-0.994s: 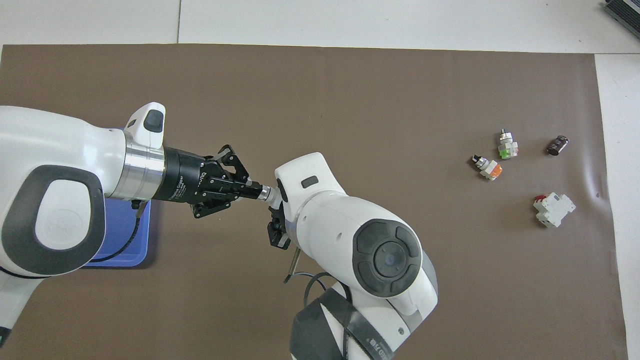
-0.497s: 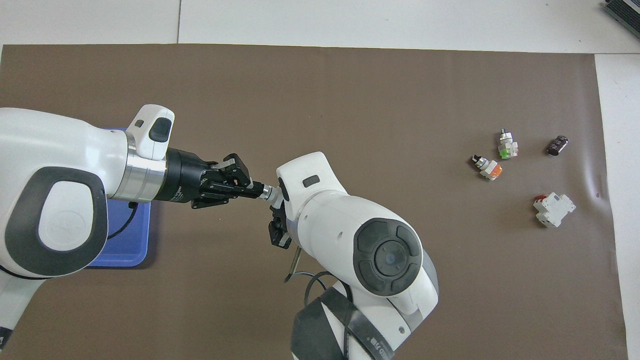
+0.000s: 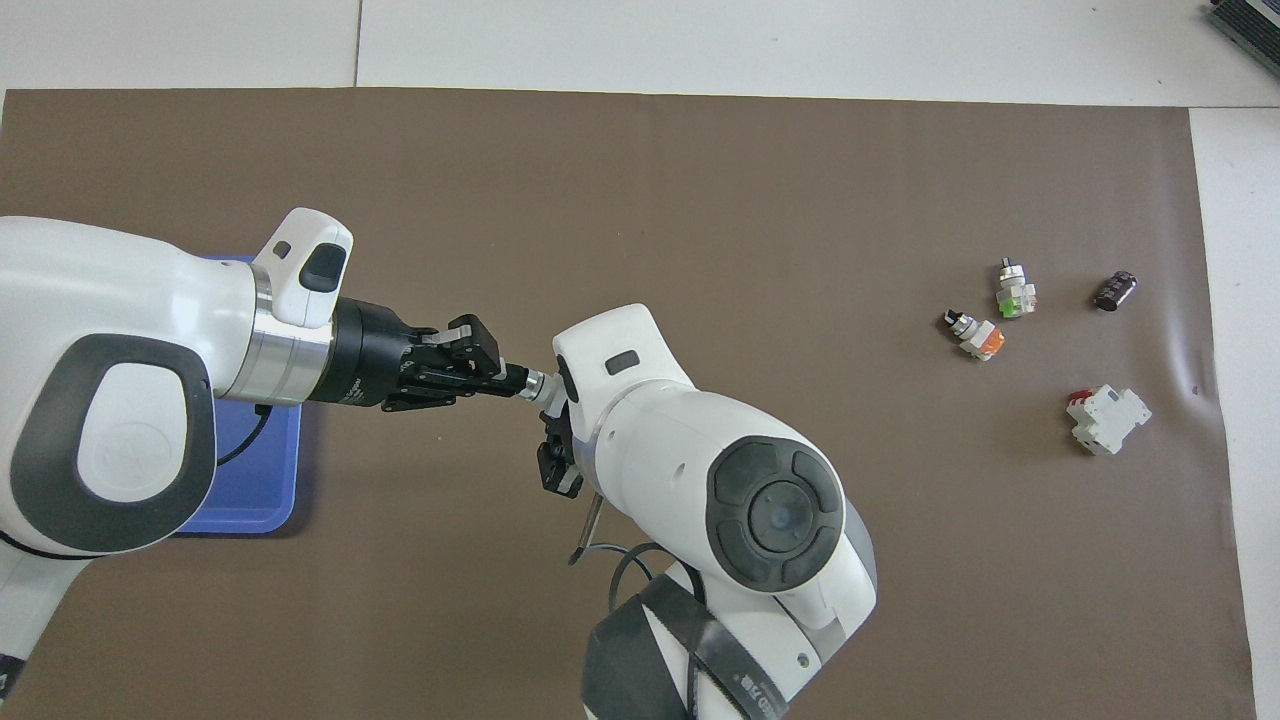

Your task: Turn and place switch with both arms

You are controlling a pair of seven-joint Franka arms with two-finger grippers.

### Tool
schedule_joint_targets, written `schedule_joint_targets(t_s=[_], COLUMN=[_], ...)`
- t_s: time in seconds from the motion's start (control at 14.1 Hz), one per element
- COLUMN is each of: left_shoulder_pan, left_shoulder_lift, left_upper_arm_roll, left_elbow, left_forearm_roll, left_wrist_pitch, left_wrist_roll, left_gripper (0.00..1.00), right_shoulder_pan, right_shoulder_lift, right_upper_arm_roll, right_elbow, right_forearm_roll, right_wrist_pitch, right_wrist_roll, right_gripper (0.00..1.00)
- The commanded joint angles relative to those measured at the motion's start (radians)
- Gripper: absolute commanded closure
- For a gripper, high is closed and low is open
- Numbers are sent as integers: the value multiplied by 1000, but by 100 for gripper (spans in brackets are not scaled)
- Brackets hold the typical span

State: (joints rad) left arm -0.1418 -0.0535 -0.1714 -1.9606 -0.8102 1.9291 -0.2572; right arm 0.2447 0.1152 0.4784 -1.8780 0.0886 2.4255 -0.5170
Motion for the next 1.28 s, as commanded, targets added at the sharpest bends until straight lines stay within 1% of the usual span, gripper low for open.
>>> schedule_joint_targets(t_s=[0.0, 0.5, 0.57, 0.64, 0.71, 1.21], left_shoulder_pan=[-39, -38, -38, -38, -38, -36], left_shoulder_lift=[-19, -20, -20, -20, -20, -19], left_upper_arm_roll=[1, 3, 3, 3, 3, 7], left_elbow=[-47, -47, -47, -47, -47, -44], left_forearm_roll=[-12, -14, -14, -12, -12, -10], left_wrist_pitch=[10, -6, -6, -6, -7, -4], left_wrist_roll=[18, 6, 4, 4, 1, -11], left_gripper=[100, 100, 100, 100, 100, 100], right_shoulder_pan=[10, 10, 8, 5, 7, -16], right_shoulder_lift=[9, 9, 8, 7, 7, -5], right_upper_arm_roll=[20, 20, 20, 20, 20, 19], right_elbow=[28, 27, 27, 27, 27, 19], right_forearm_roll=[-4, -4, -3, -4, -4, -3], right_wrist_pitch=[26, 26, 27, 27, 27, 4], right_wrist_roll=[25, 40, 48, 35, 32, 29], right_gripper=[100, 100, 61, 10, 0, 0])
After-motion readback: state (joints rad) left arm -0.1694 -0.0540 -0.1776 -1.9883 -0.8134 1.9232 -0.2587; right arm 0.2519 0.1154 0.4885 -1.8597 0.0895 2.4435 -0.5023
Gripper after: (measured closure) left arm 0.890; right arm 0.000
